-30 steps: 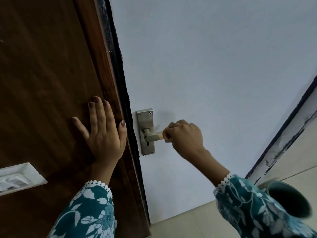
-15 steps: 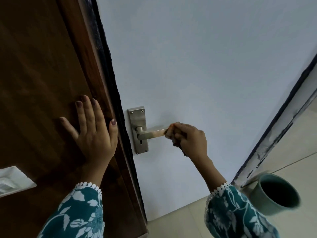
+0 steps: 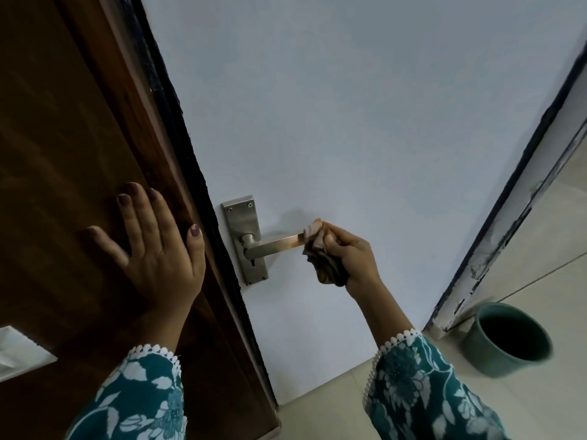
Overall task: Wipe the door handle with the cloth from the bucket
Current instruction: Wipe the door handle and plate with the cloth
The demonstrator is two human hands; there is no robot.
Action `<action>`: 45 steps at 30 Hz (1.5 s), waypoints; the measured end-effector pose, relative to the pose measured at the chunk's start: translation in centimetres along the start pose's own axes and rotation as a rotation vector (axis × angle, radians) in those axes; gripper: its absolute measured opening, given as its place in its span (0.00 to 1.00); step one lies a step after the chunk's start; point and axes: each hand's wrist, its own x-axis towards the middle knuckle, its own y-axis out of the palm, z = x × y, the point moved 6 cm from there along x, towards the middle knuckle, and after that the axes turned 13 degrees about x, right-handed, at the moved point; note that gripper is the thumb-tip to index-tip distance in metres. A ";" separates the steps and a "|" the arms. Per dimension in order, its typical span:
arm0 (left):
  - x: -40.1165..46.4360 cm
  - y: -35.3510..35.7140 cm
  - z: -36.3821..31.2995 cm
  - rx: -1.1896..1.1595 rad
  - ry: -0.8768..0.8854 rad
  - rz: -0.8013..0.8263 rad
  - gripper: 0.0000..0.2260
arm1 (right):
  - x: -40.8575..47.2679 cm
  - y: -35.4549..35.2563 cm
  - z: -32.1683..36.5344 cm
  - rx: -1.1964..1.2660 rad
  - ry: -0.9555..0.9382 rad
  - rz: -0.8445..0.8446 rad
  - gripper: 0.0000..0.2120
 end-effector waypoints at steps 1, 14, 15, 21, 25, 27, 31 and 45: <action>0.0 0.0 0.0 0.003 -0.001 -0.003 0.27 | 0.0 0.2 -0.6 0.005 0.038 0.001 0.15; -0.2 0.1 -0.1 0.038 0.004 -0.022 0.27 | 0.2 1.0 -5.2 0.271 0.165 -0.013 0.17; -0.2 0.1 -0.1 0.042 0.006 -0.025 0.27 | 0.0 1.1 -5.5 0.293 0.186 -0.013 0.17; -0.2 0.2 -0.1 0.054 -0.007 -0.027 0.27 | 0.2 0.6 -4.3 0.297 0.153 -0.004 0.16; -0.3 0.2 -0.3 0.058 -0.002 -0.062 0.27 | -0.5 1.9 -6.8 0.346 0.246 -0.027 0.14; -0.3 0.3 -0.2 0.057 0.003 -0.065 0.27 | -0.8 2.5 -7.6 0.328 0.292 -0.008 0.14; -0.5 0.3 -0.2 0.036 0.022 -0.072 0.27 | -0.6 2.0 -7.0 0.413 0.265 -0.004 0.16; -0.7 0.7 -0.2 0.035 0.041 -0.076 0.27 | -0.9 5.0 -10.0 0.540 0.359 0.078 0.17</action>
